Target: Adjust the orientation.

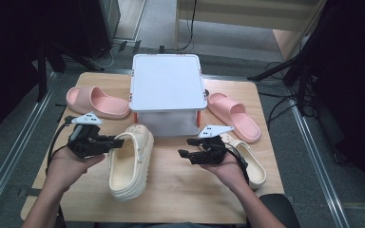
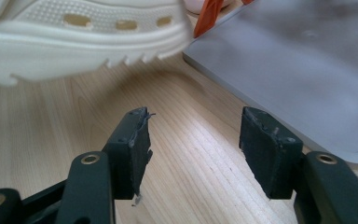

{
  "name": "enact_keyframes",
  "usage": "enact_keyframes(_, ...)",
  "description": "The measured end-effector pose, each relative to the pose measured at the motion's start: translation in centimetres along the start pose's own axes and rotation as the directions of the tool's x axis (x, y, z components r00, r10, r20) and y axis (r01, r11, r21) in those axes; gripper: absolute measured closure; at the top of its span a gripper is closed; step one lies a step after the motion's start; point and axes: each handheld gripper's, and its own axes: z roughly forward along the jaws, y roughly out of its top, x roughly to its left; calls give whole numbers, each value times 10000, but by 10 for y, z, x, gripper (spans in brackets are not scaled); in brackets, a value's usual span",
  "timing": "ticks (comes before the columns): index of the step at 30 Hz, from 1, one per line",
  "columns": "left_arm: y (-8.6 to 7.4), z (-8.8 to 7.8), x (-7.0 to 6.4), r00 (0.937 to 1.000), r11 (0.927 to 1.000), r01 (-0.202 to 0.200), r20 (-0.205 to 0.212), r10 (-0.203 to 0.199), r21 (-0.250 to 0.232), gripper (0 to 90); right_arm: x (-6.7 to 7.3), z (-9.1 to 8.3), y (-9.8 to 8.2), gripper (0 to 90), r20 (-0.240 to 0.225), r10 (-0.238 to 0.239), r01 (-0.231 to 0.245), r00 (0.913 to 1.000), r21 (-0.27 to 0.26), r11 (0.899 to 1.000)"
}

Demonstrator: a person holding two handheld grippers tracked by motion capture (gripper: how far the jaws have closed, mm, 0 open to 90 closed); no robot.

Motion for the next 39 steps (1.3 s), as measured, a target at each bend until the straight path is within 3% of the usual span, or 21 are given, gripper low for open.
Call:
enact_keyframes(4, 10, 19, -12, 9984, 9985, -472, 324, 463, 278, 771, 0, -2, -1, 437, 96, 34, -34, 9999, -55, 10000)
enact_keyframes(9, 14, 41, -24, 9943, 9937, -994, 446, 972, 512, 770, 0, -5, -3, 440, 240, 39, -35, 9997, -158, 9999)
enact_keyframes(16, 10, 62, -28, 9895, 9851, -1437, 296, 1415, 949, 767, 3, -8, -8, 441, 360, 165, -161, 9992, -105, 9998)
enact_keyframes(20, 4, 68, -33, 9848, 9794, -1684, 629, 1621, 1118, 754, 5, -8, -12, 441, 407, 220, -218, 9989, -72, 9997)
enact_keyframes(32, -3, 77, -35, 9751, 9758, -1869, 1419, 1703, 1135, 711, 13, -2, -18, 442, 363, 136, -146, 9992, 275, 9995)
enact_keyframes(39, -8, 77, -32, 9702, 9778, -1813, 1813, 1605, 1047, 691, 16, 3, -19, 441, 270, 74, -86, 9996, 438, 9990)
